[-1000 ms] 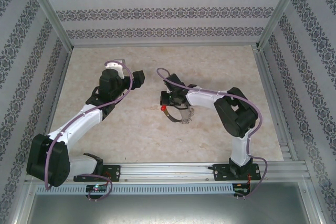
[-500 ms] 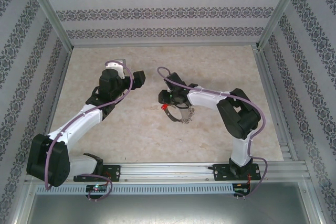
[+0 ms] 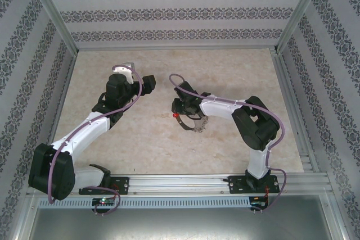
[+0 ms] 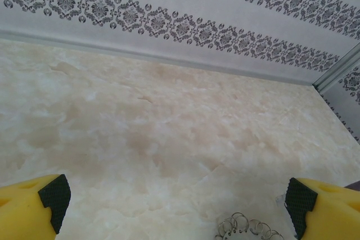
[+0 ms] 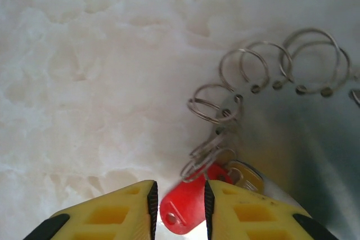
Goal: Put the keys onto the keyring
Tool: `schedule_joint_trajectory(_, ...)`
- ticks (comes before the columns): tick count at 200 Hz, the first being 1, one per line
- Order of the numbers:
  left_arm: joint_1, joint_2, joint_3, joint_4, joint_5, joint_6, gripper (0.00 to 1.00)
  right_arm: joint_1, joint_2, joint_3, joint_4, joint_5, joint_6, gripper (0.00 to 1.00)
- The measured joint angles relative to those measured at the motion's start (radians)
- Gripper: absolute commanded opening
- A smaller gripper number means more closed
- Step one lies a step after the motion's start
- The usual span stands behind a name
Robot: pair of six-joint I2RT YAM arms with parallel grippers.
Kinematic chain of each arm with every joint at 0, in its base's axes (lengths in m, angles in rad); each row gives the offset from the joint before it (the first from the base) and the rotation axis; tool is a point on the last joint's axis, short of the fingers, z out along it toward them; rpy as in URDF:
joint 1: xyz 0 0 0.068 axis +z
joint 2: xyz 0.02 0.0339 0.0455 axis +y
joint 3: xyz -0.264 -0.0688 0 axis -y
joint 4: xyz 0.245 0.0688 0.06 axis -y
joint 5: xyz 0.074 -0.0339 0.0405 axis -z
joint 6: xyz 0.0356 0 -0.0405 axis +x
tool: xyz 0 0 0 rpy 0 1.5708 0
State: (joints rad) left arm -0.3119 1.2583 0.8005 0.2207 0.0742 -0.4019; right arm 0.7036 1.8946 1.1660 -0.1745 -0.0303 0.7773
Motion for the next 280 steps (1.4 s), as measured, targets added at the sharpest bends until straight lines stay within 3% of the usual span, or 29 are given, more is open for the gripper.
schedule_joint_trajectory(72,0.0,0.0,-0.028,0.035,-0.008,-0.008,1.0,0.008,0.0,0.01,-0.03,0.073,0.138,0.37)
schedule_joint_trajectory(155,0.0,0.0,-0.06,0.077,-0.008,-0.031,1.0,0.008,0.078,0.102,-0.07,0.082,0.195,0.34)
schedule_joint_trajectory(225,0.0,0.0,-0.07,0.101,-0.008,-0.034,1.0,0.008,0.092,0.102,-0.075,0.082,0.224,0.16)
schedule_joint_trajectory(250,0.0,0.0,-0.07,0.105,-0.007,-0.034,1.0,0.008,0.089,0.102,-0.068,0.079,0.22,0.0)
schedule_joint_trajectory(280,0.0,0.0,-0.07,0.108,-0.006,-0.034,1.0,0.008,0.064,0.076,-0.068,0.074,0.211,0.0)
